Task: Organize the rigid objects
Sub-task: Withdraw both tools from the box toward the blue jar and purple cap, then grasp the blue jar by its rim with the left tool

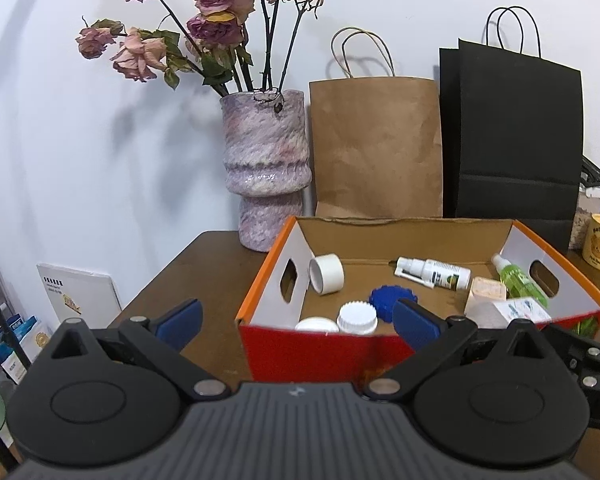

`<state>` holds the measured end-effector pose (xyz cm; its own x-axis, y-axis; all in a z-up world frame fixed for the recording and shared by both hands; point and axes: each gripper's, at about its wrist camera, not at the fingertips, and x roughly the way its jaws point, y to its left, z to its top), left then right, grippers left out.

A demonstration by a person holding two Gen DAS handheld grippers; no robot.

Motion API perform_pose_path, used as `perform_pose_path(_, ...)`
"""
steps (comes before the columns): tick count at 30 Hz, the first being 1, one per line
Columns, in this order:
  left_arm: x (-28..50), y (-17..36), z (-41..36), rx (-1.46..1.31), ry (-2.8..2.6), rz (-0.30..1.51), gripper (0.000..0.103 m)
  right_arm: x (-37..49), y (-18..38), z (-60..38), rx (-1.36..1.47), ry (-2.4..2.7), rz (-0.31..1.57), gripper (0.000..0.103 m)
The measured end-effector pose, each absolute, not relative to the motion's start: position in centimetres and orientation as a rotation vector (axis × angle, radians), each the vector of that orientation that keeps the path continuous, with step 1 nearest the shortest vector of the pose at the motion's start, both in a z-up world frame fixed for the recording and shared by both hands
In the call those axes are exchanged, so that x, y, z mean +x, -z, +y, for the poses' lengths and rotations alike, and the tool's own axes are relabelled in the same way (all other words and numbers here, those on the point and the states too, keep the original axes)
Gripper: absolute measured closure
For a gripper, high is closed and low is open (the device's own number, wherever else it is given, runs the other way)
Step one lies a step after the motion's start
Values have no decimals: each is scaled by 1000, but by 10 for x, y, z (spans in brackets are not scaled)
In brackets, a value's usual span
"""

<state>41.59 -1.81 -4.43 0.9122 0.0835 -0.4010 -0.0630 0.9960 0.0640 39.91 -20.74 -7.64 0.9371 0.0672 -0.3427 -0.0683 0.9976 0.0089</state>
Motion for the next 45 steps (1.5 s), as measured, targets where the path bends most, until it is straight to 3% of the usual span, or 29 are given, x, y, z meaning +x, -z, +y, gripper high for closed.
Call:
perform_pose_path(24, 352, 65, -5, 78, -44, 484, 0, 340, 88, -209, -5, -59, 422, 0)
perform_pose_path(45, 360, 100, -3, 77, -12, 702, 0, 344, 101, -212, 20, -69, 517, 0)
